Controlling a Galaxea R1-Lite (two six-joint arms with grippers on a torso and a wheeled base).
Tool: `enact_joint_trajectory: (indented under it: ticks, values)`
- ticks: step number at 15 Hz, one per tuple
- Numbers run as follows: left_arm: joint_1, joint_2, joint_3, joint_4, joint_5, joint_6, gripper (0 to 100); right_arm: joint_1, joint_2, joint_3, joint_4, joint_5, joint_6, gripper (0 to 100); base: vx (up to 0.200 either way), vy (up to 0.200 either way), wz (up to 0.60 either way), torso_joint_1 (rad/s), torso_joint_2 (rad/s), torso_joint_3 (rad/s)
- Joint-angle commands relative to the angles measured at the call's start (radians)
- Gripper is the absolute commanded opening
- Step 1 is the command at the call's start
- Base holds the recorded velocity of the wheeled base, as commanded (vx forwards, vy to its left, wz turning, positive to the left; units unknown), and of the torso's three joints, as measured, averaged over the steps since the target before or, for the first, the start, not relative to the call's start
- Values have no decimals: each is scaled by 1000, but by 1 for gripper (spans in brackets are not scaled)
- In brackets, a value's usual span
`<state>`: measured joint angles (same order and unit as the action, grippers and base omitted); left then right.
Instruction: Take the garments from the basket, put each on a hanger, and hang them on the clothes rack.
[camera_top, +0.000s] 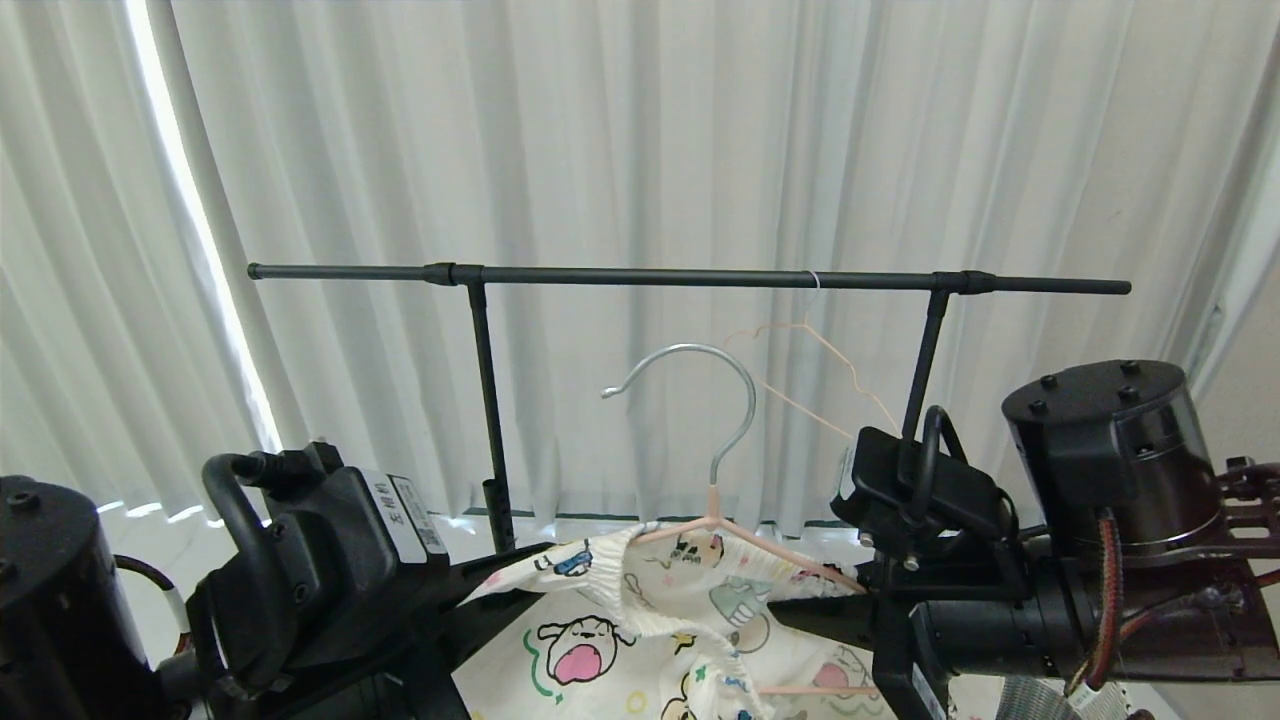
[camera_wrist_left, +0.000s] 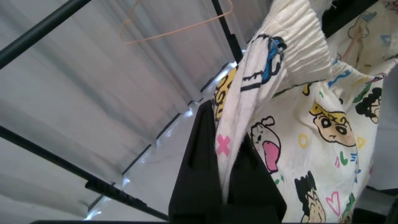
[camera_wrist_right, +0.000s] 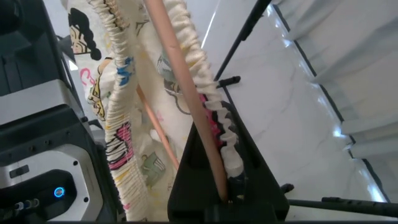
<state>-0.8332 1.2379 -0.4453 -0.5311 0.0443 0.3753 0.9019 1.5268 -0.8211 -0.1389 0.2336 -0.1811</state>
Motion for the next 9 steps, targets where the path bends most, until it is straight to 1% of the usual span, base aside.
enact_joint_trajectory:
  ticks: [1,2,3,6,7,9]
  values:
    - [0,-1,0,0,3,1,0,-1,-4,0,-1,0,-1,0,0,0,0,0,0,0]
    - [0,-3,4,0,3,1,0,-1,-8,0,-1,0,-6,0,0,0,0,0,0,0]
    - [0,-5,4,0,3,-1,100,-3,-13,0,-1,0,-9,0,0,0,0,0,0,0]
    - [0,-9,2,0,0,-10,100,-11,-19,-1,-2,0,-12,0,0,0,0,0,0,0]
    - [0,-20,7,0,0,-10,100,-26,-27,-1,-2,0,-17,0,0,0,0,0,0,0]
    - [0,-48,37,0,0,-10,100,-72,-34,8,1,1,-67,0,0,0,0,0,0,0]
